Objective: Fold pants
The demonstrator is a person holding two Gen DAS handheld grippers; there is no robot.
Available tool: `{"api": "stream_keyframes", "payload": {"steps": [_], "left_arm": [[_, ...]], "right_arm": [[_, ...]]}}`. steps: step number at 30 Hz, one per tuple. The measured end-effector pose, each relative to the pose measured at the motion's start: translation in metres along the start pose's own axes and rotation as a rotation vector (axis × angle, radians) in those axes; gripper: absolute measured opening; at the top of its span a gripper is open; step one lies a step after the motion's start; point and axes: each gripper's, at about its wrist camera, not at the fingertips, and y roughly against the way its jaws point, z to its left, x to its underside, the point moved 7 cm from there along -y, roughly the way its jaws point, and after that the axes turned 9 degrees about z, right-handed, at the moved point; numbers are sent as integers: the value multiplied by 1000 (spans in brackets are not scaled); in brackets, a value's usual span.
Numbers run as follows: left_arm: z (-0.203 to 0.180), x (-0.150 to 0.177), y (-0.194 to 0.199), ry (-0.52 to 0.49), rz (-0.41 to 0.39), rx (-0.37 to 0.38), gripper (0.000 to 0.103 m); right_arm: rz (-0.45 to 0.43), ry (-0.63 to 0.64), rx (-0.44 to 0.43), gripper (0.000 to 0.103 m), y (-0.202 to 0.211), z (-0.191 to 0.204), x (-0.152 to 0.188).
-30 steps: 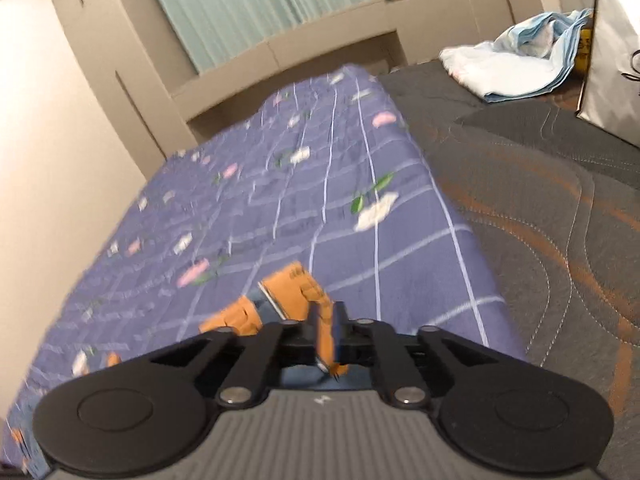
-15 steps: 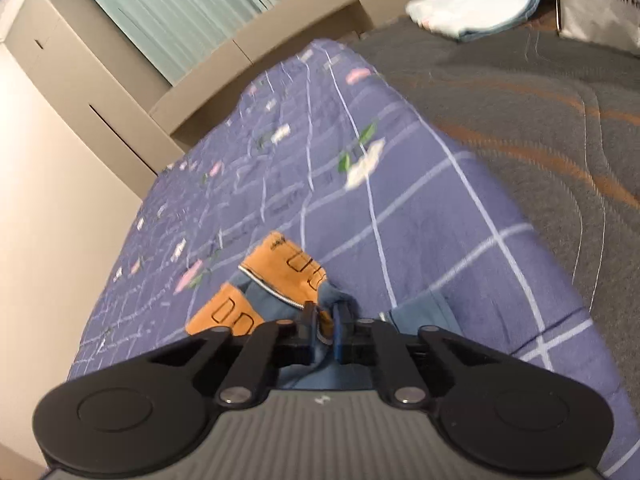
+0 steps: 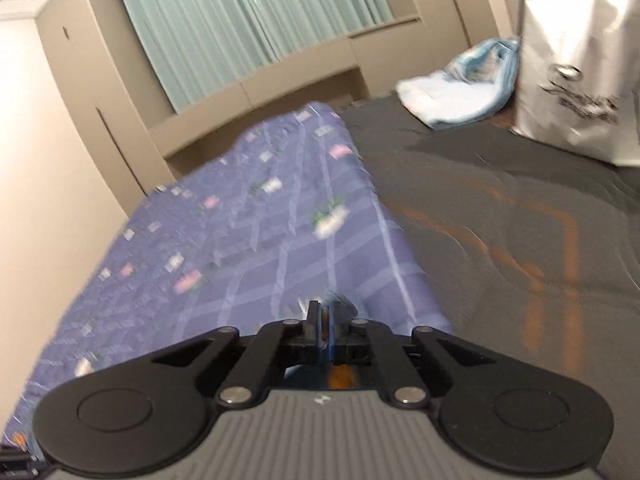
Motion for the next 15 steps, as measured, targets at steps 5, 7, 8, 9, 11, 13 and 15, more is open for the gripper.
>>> {"api": "stream_keyframes", "payload": {"steps": [5, 7, 8, 9, 11, 13, 15], "left_arm": [[0, 6, -5, 4, 19, -3, 2], [-1, 6, -6, 1, 22, -9, 2], [-1, 7, -9, -1, 29, -10, 3], [-1, 8, -12, 0, 38, -8, 4], [-1, 8, -13, 22, 39, 10, 15], [-1, 6, -8, 51, 23, 28, 30], [2, 5, -2, 68, 6, 15, 46]], "right_arm": [[44, -46, 39, 1, -11, -18, 25], [19, -56, 32, 0, -2, -20, 29], [16, -52, 33, 0, -2, -19, 28], [24, -43, 35, 0, -3, -19, 28], [39, -28, 55, 2, -8, -19, 31], [45, -12, 66, 14, -9, -18, 33], [36, 9, 85, 43, -6, -18, 33]]}}
